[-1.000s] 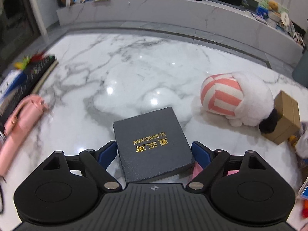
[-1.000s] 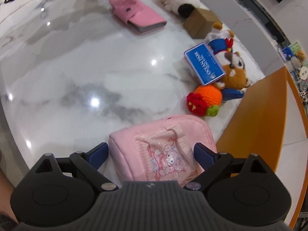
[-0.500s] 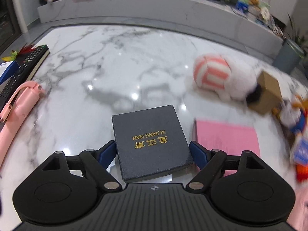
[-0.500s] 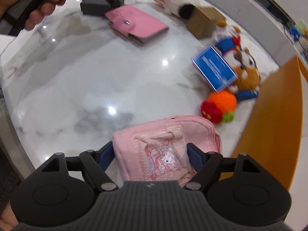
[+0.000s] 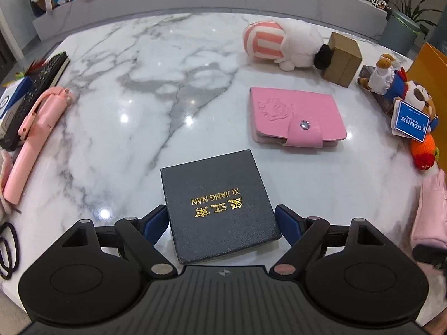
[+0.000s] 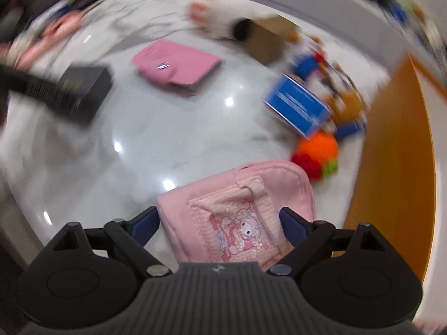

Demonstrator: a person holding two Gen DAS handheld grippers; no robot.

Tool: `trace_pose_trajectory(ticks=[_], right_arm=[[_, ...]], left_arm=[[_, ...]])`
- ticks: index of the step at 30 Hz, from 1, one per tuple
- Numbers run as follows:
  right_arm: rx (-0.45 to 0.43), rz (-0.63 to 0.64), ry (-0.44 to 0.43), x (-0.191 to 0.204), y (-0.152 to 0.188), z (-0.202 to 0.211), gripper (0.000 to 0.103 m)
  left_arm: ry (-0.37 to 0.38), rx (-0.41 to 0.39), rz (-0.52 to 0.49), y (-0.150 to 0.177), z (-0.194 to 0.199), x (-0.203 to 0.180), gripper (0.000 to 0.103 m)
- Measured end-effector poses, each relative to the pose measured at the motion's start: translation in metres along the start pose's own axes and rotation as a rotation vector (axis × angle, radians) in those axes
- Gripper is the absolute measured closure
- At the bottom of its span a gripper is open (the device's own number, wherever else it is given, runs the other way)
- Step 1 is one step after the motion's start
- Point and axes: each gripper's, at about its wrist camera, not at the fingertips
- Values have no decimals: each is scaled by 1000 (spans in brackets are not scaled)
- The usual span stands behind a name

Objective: Organize objects

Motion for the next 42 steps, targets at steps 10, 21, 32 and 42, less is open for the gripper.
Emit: trace_pose_trajectory(ticks=[10, 21, 32, 42], right_arm=[[7, -207, -30, -5, 11, 5, 6], [37, 13, 59, 9, 17, -5, 26], [-5, 11, 38, 10, 15, 17, 40], [-66, 0, 28, 8, 15, 46, 45]], left_arm=[[30, -12, -6, 5, 0, 0, 7], [88, -14, -15, 5, -7, 8, 8], [155, -64, -7, 13, 16, 7, 9], [209, -139, -23, 24, 49, -7, 9]])
Point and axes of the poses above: each gripper's, at about its wrist camera, not at the fingertips, and z roughly against the way its jaws point, x to its left, y to its underside, and after that the axes turned 2 degrees about x, right-handed
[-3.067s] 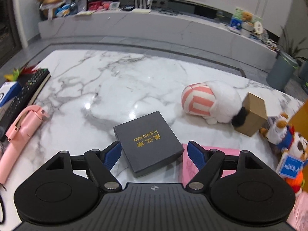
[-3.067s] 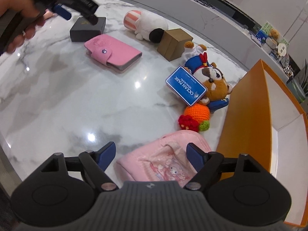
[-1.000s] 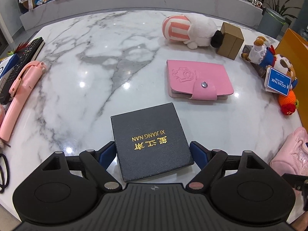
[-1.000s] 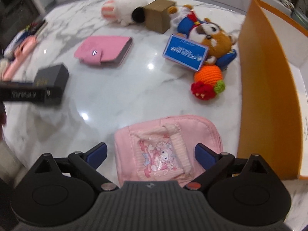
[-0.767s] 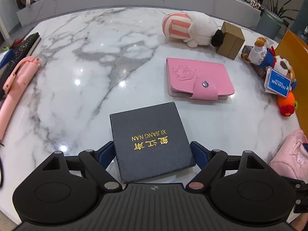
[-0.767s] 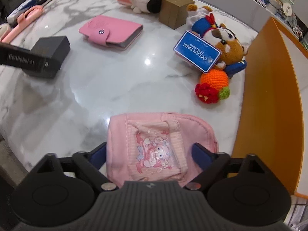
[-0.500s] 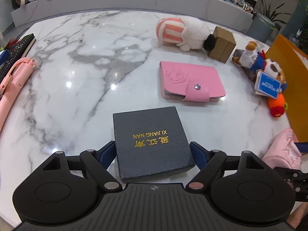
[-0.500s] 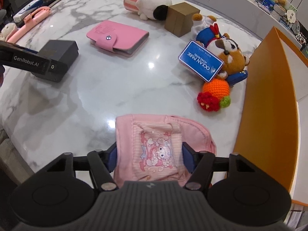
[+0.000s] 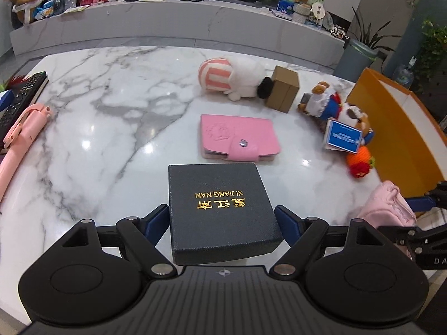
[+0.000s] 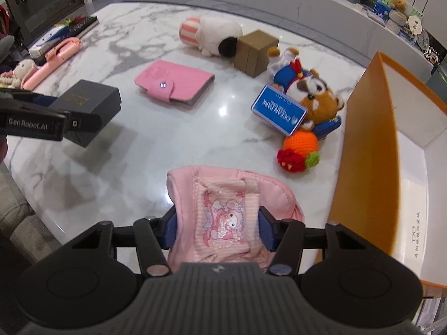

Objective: Organize objects

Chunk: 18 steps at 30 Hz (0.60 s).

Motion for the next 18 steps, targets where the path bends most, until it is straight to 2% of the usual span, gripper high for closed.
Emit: trace_pose_trajectory(ticks=[10, 18], right_arm=[[-69, 19, 5, -8, -3, 34, 46], [-124, 6, -13, -21, -2, 61, 46]], left_arm=[[-6, -4, -64, 7, 17, -34, 9], [-9, -27, -140, -6, 32, -72, 9]])
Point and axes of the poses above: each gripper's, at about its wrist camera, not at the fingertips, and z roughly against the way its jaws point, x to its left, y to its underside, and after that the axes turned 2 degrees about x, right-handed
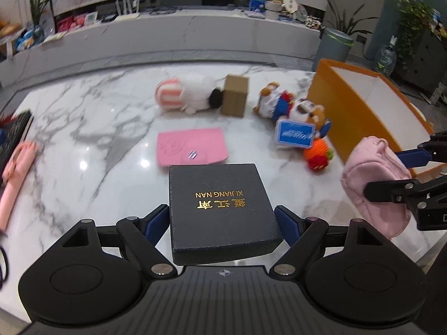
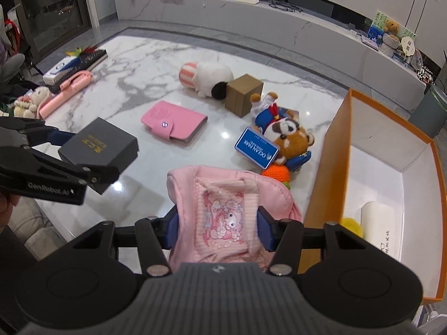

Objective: Organize objects

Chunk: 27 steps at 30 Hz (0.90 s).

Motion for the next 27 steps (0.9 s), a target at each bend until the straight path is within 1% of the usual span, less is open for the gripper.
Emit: trace_pose_trajectory(ticks=[5, 8, 13, 18, 23, 27], right_arm=[[-41, -11, -8, -16, -4, 22, 47], [-68, -16, -6, -29, -6, 38, 47], [-103, -34, 8, -56, -10, 61, 47], [-135, -81, 9, -89, -13, 85, 47], [-171, -122, 61, -125, -18, 106, 47], [-183, -157, 111, -154, -23, 116, 47]], left_arm=[[29, -35, -41, -23, 10, -30, 9], [66, -51, -59, -40, 14, -49, 9], [106, -86, -109, -68, 20, -82, 9], [132, -108, -159, -87, 19, -111, 9], [157, -114, -212, -102, 12, -137, 9], [173, -113, -267, -108, 3, -156, 9]])
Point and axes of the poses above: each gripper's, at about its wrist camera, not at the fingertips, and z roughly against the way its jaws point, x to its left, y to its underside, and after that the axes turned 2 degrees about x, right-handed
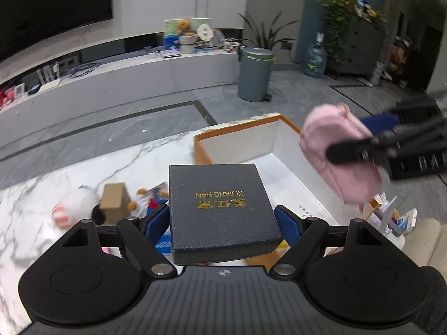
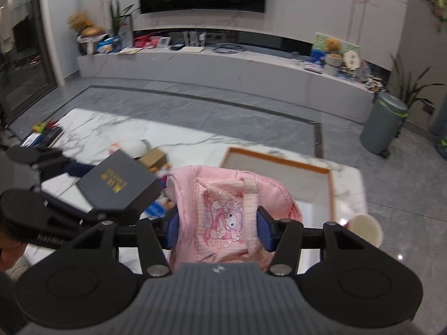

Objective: Organize objects

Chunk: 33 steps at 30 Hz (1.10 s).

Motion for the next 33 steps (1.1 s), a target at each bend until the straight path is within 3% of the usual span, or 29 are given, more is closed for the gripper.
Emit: trace_pose_trajectory(ticks=[9, 16, 26, 33], right_arm=[[14, 4, 65, -39, -9, -12, 47], [37, 16, 73, -58, -5, -45, 47], [94, 112, 59, -71, 4, -96, 47], [154, 183, 58, -72, 16, -124, 47]], left_arm=[[55, 1, -112, -12, -35, -27, 9], [47, 4, -283, -21, -70, -50, 9], [129, 137, -501, -20, -122, -73, 9], [171, 230, -596, -15, -146, -81, 9]])
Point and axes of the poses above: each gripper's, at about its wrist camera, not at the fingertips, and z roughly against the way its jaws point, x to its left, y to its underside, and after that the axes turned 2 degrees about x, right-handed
